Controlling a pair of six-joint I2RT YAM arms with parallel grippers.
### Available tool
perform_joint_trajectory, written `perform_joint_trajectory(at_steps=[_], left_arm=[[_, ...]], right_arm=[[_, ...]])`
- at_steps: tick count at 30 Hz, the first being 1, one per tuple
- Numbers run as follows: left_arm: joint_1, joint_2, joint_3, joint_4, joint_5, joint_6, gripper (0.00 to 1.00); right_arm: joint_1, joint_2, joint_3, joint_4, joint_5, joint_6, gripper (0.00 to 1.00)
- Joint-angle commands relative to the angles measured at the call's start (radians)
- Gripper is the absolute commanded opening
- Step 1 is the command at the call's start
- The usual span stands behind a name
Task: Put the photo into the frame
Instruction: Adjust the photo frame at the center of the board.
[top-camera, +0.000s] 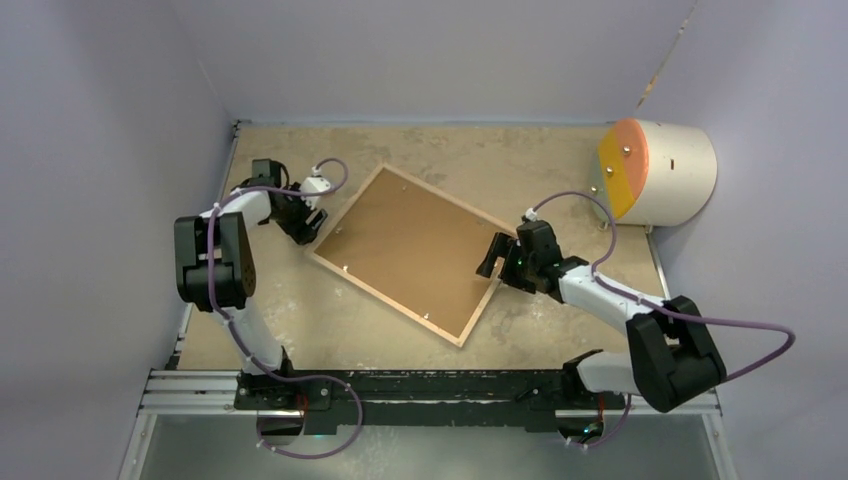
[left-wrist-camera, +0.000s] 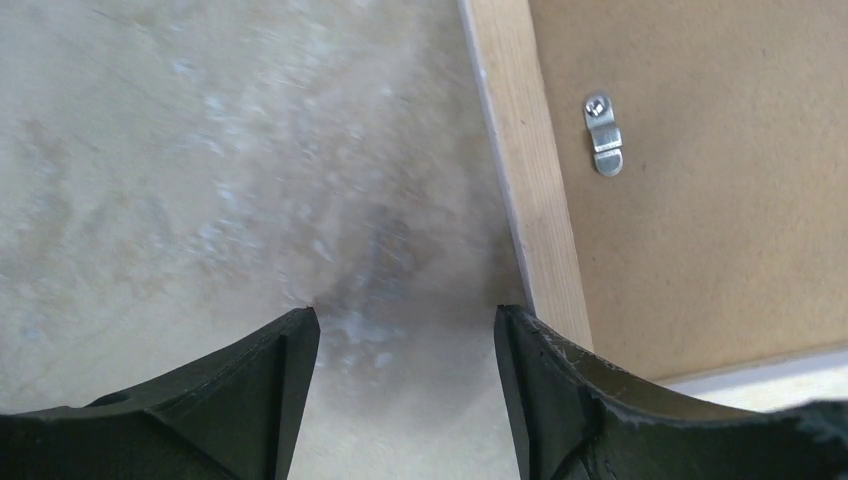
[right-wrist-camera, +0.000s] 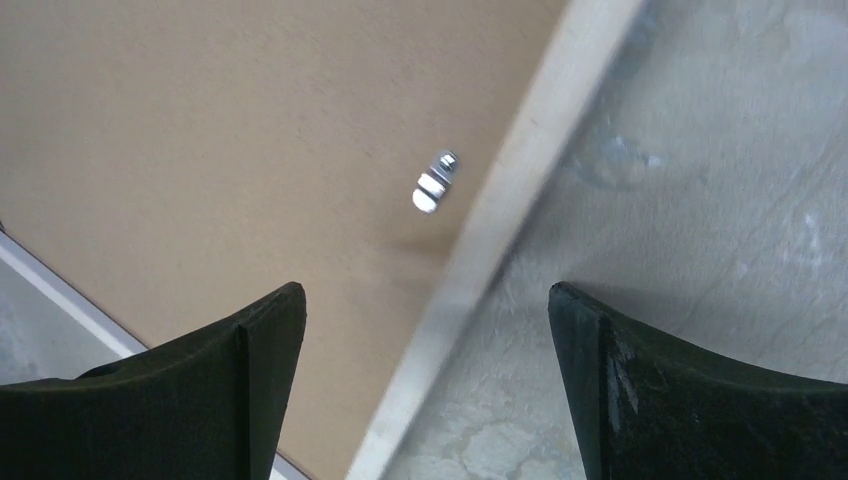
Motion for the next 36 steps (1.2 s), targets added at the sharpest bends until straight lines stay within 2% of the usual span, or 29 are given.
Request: perform_joint_trajectory(at_steps=[1,4,9,12,17,22,26,29,31,35,36], left_arm=[[-0.01,-0.041,-0.116,-0.157,0.056,0.11,0.68],[-0.027,-0.091,-0.183,-0.203,0.089,0.144,0.68],[-0.144,-0.192,-0.32,-0.232,0.106,0.163,0.68],[-0.169,-0.244,-0.343,-0.277,0.161,0.18,0.68],[-0.164,-0.269,-0.32,-0.353,0.199,0.195,0.68],[-0.065,-0.249,-0.197,-0.398,0.243,0.174,0.73],[-0.031,-0.202,-0.107,-0.431,0.319,0.107,0.76],[-0.033,-0.185,-0.105,-0.428,0.369,0.084,0.77],[-0.033,-0.164,-0.109,-0.432,0.397,0.076,0.77],[-0.033,-0.116,-0.116,-0.406,0.404,0.062,0.73],[-0.033,-0.108,-0.12,-0.394,0.401,0.052,0.71]], right_arm=[[-0.014,0.051,0.057,0.07,0.006,-0.027,0.92],[-0.03,0.109,0.1,0.069,0.001,-0.06,0.93],[-0.051,0.154,0.148,0.05,0.002,-0.118,0.95],[-0.057,0.166,0.178,0.032,-0.009,-0.146,0.96],[-0.061,0.198,0.268,-0.033,0.019,-0.19,0.96],[-0.061,0.117,0.355,-0.082,0.106,-0.211,0.96],[-0.075,0.009,0.307,0.011,0.139,-0.028,0.99],[-0.098,-0.012,0.278,0.116,0.006,-0.039,0.99],[-0.082,0.012,0.307,0.118,-0.035,-0.069,0.99],[0.013,0.08,0.322,0.11,-0.09,0.003,0.99],[0.052,0.093,0.322,0.126,-0.1,0.005,0.95]])
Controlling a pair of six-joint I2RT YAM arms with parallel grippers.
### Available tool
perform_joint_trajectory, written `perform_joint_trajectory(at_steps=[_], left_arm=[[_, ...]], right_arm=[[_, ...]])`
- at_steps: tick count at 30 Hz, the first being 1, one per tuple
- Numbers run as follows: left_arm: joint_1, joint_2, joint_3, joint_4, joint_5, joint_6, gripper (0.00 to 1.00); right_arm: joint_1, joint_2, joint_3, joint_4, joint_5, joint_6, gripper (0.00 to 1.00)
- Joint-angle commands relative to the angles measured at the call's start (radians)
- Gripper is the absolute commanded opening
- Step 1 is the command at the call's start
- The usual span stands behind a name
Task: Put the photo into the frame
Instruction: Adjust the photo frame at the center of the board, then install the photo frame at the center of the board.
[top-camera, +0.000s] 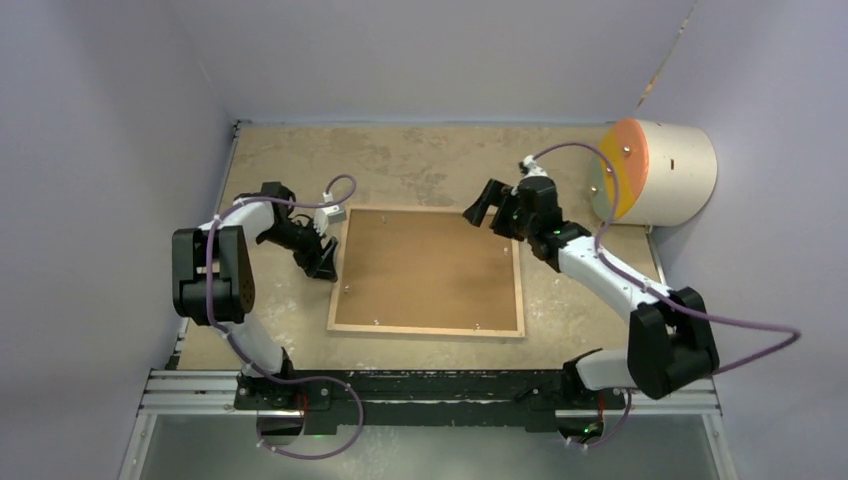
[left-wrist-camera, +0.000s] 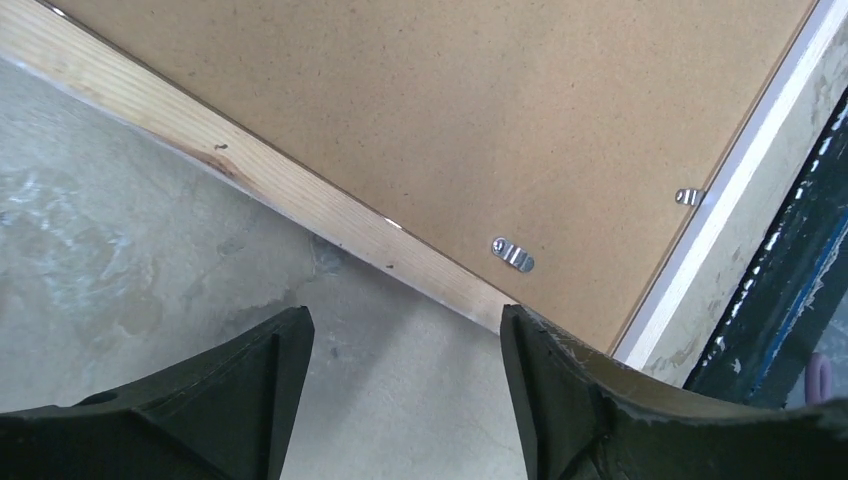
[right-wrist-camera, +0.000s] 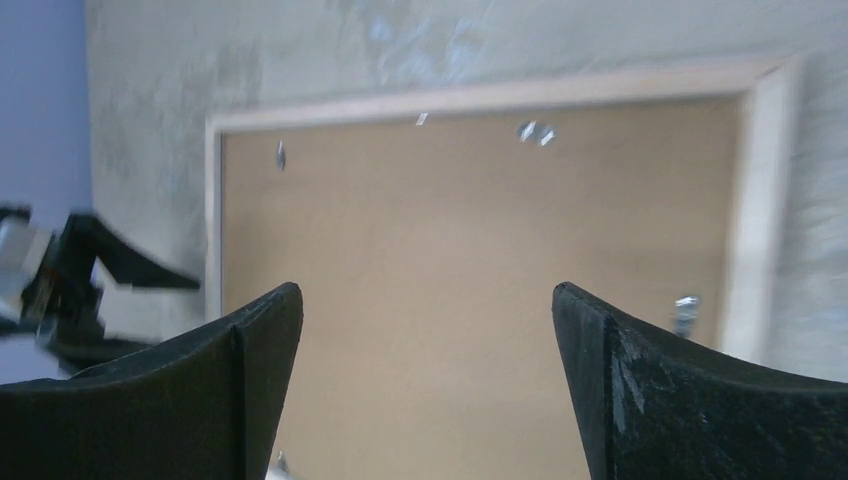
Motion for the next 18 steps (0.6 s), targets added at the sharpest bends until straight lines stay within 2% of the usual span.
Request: perform_joint_trajectory(at_steps=[1,4,7,12,18], left_arm=[[0.0,0.046,0.0,0.017,0.067,-0.039,0.7],[0.0,0.065,-0.007,0.035,0.071,-0.052,0.59],[0.0,0.079,-0.009,0.044,0.069,-0.054,0.48],[0.001,0.089,-0.024,0.056,0.069,-0.05,0.35],[0.002,0.091,-0.033,0.067,0.049,-0.045,0.31]], right_arm=[[0.16,0.067,0.026,0.055,-0.091,0.054,0.86],[0.313,0.129,0.074,0.085,-0.052,0.071,0.64],[0.443,0.245,0.146,0.098,-0.014,0.09,0.52],[0.59,0.433,0.259,0.209,-0.052,0.116,0.48],[0.667,0.62,0.398,0.24,-0.084,0.131,0.48]])
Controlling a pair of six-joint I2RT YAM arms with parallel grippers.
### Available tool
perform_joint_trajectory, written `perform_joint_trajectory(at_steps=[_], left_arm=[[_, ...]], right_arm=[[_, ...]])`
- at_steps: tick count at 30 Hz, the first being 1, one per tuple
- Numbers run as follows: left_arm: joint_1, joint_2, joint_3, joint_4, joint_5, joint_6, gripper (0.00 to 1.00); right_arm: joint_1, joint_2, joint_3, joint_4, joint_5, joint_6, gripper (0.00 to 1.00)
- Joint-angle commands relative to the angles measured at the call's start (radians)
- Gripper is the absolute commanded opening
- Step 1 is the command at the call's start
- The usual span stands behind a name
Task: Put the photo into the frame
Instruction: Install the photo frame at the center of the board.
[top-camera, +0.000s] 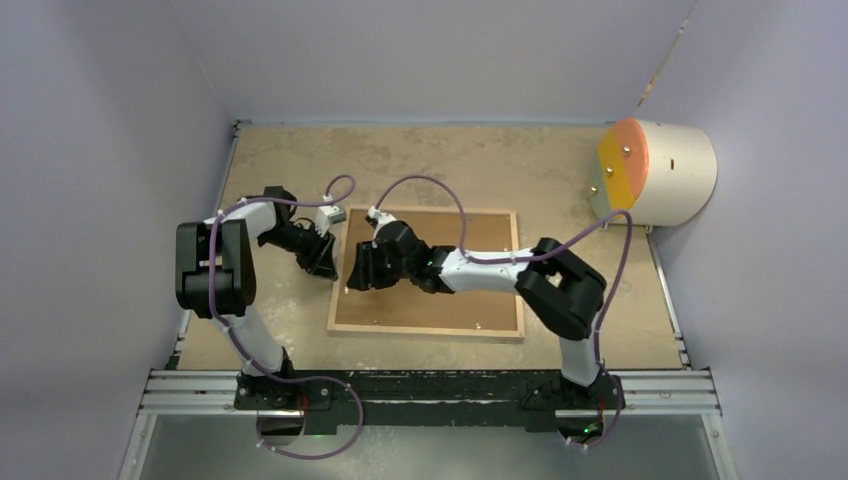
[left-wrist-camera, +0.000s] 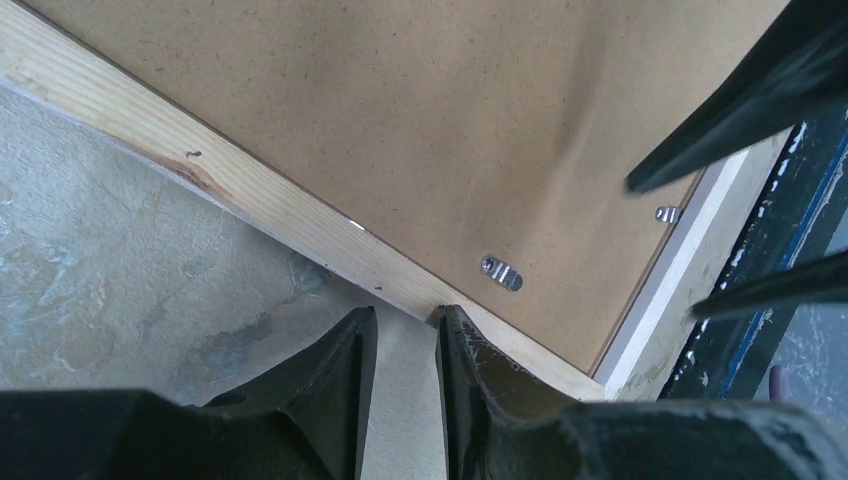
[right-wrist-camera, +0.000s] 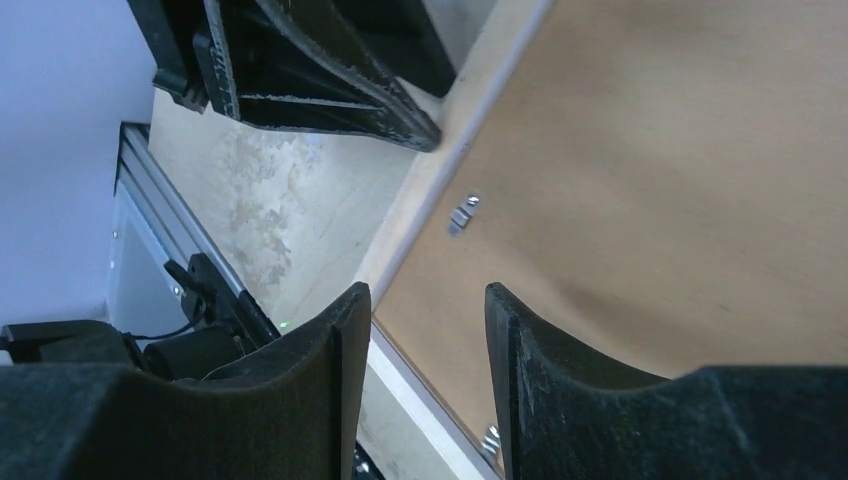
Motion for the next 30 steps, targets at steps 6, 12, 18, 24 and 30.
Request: perform_joint_trajectory(at_steps=[6,12,18,24,30], left_arm=[[0.001,0.016,-0.022,0.044,-0.006,0.012,0.29],[0.002,0.015,-0.022,0.041,-0.005,0.016,0.28],[0.002,0.012,-0.025,0.042,-0.01,0.016,0.28],[0.002,0.006,-0.024,0.042,-0.023,0.021,0.28],[0.002,0.006,-0.026,0.041,-0.019,0.022,0.27]], right_arm=[[0.043,0.138,0.112,0.086,-0.043,0.052,0.48],[0.043,0.166,0.098,0.109,-0.048,0.076,0.44],[0.043,0.199,0.113,0.12,-0.066,0.095,0.42],[0.043,0.228,0.126,0.122,-0.076,0.104,0.39],[0.044,0.242,0.129,0.119,-0.074,0.104,0.39]])
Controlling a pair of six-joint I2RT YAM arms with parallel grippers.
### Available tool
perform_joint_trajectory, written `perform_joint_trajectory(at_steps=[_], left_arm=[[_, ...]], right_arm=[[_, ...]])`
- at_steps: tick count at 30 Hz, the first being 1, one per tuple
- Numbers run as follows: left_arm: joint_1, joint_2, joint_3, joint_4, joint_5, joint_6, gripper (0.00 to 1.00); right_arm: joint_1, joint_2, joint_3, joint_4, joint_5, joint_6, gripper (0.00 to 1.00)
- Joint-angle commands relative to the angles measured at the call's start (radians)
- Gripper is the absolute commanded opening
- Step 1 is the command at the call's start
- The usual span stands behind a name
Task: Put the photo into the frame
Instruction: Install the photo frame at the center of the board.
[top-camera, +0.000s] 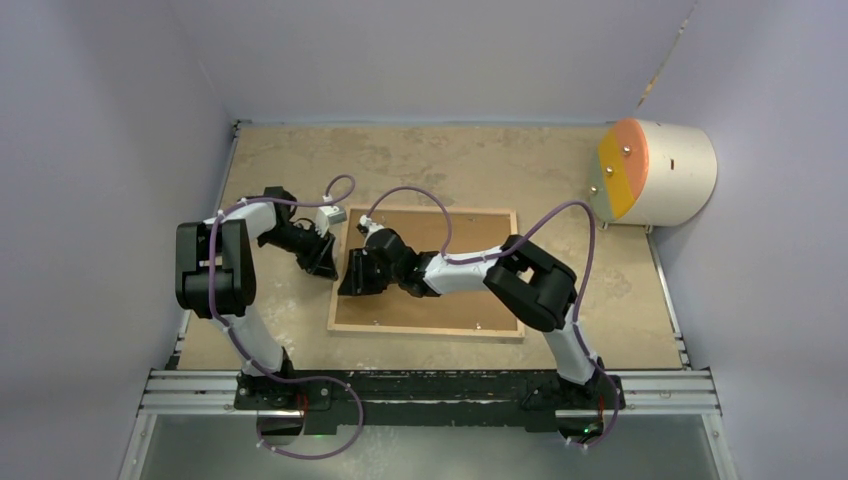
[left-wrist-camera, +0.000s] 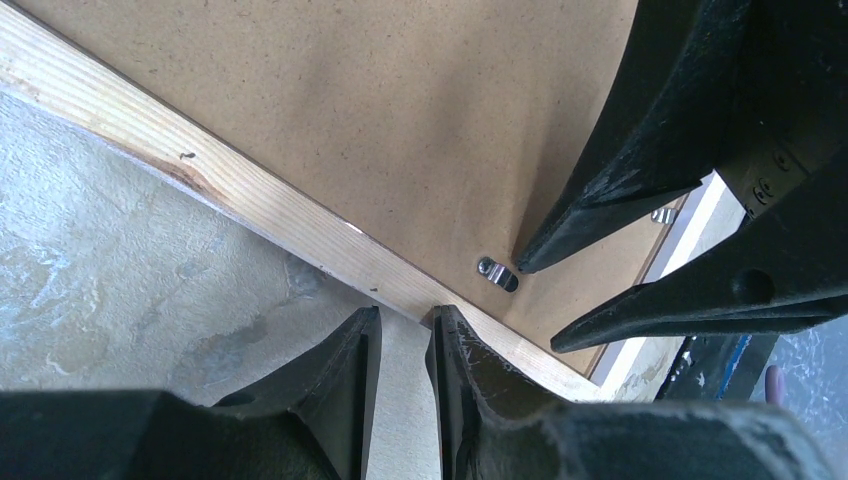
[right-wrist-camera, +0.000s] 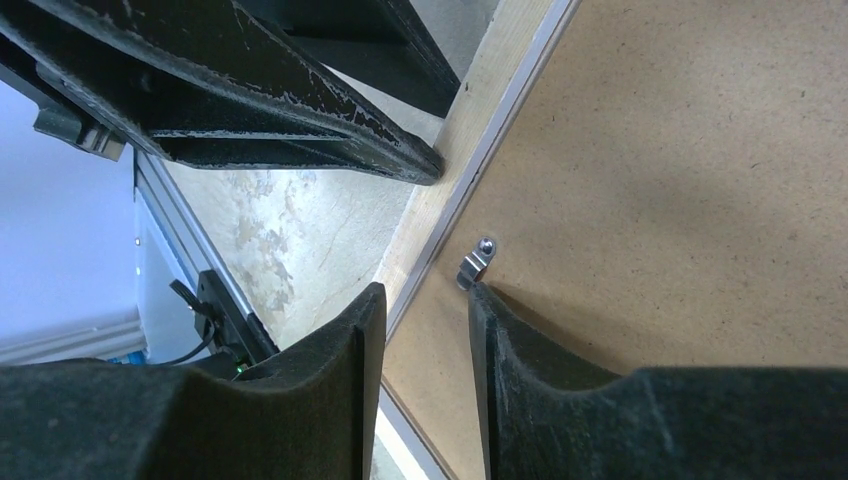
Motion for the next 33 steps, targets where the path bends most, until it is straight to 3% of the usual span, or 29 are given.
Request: perform_joint_trajectory(at_steps=[1,33], left_arm=[[0.001,0.006,-0.022,0.039,-0.026,0.021,0.27],[0.001,0.003,-0.034,0.024,-0.015,0.059,0.28]], right_arm=[[0.005,0.027,0.032,-0.002,-0.008,0.005,0.38],[0.004,0.095,0.062,0.025,0.055,0.038,0.31]])
